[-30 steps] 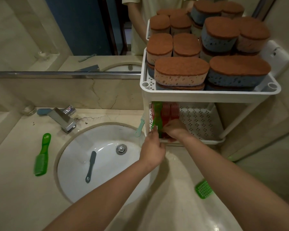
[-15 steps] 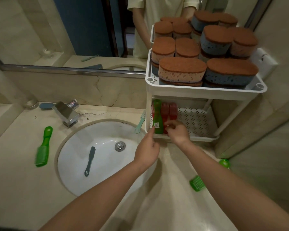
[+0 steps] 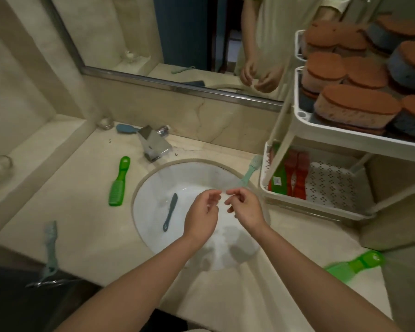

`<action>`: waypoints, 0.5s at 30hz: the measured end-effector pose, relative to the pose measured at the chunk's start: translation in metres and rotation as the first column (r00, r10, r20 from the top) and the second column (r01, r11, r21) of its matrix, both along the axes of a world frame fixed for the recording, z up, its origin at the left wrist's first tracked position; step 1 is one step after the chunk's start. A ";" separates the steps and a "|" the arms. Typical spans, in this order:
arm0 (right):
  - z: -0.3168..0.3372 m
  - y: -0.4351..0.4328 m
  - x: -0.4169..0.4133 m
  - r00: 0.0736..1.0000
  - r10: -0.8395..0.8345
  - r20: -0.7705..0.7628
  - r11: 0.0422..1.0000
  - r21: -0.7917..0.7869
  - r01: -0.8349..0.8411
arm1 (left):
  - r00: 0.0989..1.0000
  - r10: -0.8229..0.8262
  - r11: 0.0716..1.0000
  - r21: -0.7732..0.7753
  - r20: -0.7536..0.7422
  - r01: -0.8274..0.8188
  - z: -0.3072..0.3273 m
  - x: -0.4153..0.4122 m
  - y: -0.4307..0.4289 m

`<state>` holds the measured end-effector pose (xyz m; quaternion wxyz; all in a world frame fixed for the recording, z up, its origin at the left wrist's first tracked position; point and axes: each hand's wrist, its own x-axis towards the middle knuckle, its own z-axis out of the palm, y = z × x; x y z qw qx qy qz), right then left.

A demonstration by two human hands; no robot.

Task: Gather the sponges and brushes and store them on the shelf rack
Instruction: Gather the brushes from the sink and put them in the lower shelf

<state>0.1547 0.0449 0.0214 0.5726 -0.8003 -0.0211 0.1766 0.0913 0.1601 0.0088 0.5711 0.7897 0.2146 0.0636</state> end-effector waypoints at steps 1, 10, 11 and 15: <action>-0.001 0.013 -0.002 1.000 0.016 -0.022 1.000 0.018 -0.016 | 1.000 0.025 1.000 -0.001 0.000 -0.025 -0.001 -0.003 0.013; -0.018 0.129 -0.024 0.969 0.165 -0.182 0.986 0.032 -0.162 | 0.978 0.205 0.979 0.031 -0.037 -0.204 -0.018 -0.033 0.132; -0.019 0.142 -0.026 0.963 0.180 -0.198 0.984 0.034 -0.177 | 0.974 0.222 0.975 0.038 -0.039 -0.221 -0.020 -0.035 0.144; -0.027 0.193 -0.029 0.944 0.207 -0.258 0.978 0.031 -0.206 | 0.962 0.270 0.961 0.068 -0.047 -0.267 -0.024 -0.042 0.192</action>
